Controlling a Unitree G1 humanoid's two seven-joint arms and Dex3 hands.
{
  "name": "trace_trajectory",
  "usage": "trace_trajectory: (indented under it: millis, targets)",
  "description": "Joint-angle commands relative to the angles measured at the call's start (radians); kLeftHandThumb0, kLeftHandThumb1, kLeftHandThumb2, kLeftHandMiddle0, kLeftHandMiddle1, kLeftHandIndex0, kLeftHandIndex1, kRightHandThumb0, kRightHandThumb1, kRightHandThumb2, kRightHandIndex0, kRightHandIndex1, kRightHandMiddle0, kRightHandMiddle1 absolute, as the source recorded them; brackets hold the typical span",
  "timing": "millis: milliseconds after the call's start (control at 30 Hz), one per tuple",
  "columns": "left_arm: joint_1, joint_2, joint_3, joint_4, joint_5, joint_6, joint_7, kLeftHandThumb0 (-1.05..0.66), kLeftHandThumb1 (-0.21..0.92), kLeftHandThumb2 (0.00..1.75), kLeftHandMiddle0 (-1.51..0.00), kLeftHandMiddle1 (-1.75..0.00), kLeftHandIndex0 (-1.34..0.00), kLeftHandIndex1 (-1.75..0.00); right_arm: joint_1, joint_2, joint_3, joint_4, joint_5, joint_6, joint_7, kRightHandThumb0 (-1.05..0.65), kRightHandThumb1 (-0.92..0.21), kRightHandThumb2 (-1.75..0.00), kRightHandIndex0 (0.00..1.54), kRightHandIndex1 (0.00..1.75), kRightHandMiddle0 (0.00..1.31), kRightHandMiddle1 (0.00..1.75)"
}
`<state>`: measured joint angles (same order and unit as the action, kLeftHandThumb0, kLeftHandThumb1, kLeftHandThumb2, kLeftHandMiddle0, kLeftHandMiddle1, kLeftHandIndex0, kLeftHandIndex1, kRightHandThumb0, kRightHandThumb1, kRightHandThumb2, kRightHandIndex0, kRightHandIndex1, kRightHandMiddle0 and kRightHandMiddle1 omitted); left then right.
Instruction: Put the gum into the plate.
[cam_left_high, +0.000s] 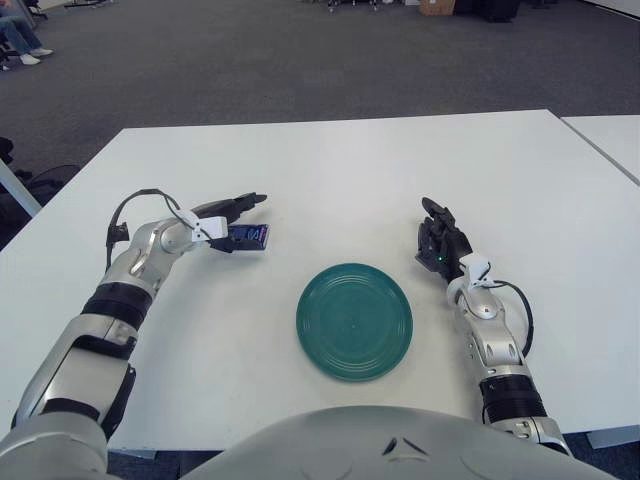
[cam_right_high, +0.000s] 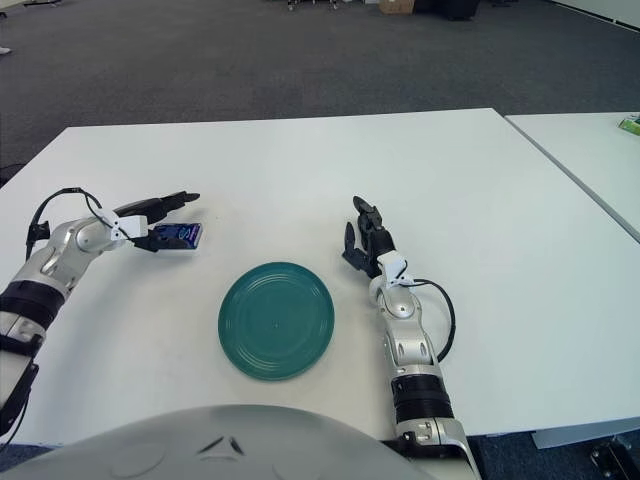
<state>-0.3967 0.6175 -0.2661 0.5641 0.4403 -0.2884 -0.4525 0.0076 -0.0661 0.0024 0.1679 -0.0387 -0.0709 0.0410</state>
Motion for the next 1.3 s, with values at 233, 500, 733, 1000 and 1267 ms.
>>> trace_trajectory:
  millis: [233, 500, 733, 1000, 1267]
  targets:
    - [0.01, 0.025, -0.017, -0.039, 0.03, 0.072, -0.031, -0.99, 0.92, 0.2, -0.08, 0.0, 0.0, -0.23, 0.004, -0.003, -0.003, 0.009, 0.007, 0.038, 0.008, -0.62, -0.92, -0.99, 0.17, 0.01, 0.0, 0.38]
    - [0.029, 0.037, -0.036, -0.033, 0.056, 0.058, -0.018, -1.03, 0.92, 0.23, -0.09, 0.0, 0.0, -0.23, 0.005, -0.005, -0.009, 0.007, 0.002, 0.034, 0.001, -0.62, -0.92, -0.99, 0.18, 0.01, 0.0, 0.41]
    - [0.043, 0.037, -0.04, 0.057, 0.061, 0.032, 0.018, -1.01, 0.92, 0.15, -0.08, 0.0, 0.0, -0.29, 0.013, -0.014, -0.017, -0.004, -0.001, 0.036, -0.002, -0.63, -0.92, -0.98, 0.19, 0.01, 0.0, 0.42]
    - [0.02, 0.016, -0.071, 0.182, 0.09, -0.008, 0.094, -1.0, 0.92, 0.14, -0.1, 0.0, 0.0, -0.42, 0.026, -0.032, -0.033, -0.009, 0.007, 0.035, 0.008, -0.64, -0.92, -0.98, 0.17, 0.0, 0.0, 0.41]
    - [0.004, -0.025, -0.1, 0.304, 0.093, -0.059, 0.141, -0.95, 0.91, 0.09, -0.13, -0.01, 0.0, -0.61, 0.039, -0.042, -0.046, -0.029, 0.024, 0.046, 0.023, -0.64, -0.92, -0.99, 0.16, 0.0, 0.0, 0.4]
